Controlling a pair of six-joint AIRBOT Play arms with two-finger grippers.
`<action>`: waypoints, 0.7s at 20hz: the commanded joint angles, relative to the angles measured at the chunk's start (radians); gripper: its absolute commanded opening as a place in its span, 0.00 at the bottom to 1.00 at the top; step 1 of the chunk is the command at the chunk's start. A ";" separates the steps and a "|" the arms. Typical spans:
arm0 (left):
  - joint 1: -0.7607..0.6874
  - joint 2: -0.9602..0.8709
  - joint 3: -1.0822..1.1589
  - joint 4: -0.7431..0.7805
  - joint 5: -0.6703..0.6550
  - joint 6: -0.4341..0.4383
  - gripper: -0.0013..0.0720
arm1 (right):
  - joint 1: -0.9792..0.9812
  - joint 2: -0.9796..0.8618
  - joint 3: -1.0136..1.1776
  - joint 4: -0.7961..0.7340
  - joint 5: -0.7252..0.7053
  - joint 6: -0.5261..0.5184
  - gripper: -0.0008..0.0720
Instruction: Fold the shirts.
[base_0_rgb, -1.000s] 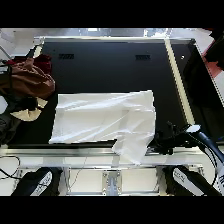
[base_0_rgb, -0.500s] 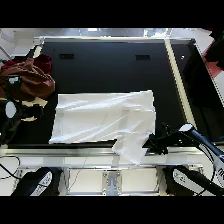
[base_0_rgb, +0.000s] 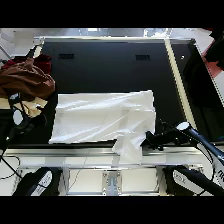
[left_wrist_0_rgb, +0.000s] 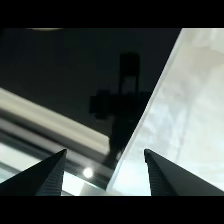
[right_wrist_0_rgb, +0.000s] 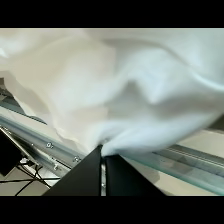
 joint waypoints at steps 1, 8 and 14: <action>0.151 0.001 -0.060 -0.180 -0.045 -0.062 0.78 | 0.005 0.039 0.008 0.016 0.035 -0.033 0.03; 0.547 -0.044 -0.113 -0.523 -0.197 0.098 0.78 | 0.005 0.049 0.008 0.016 0.027 -0.069 0.03; 0.523 -0.146 -0.166 -0.569 -0.204 0.141 0.78 | 0.005 0.049 0.008 0.019 0.027 -0.069 0.03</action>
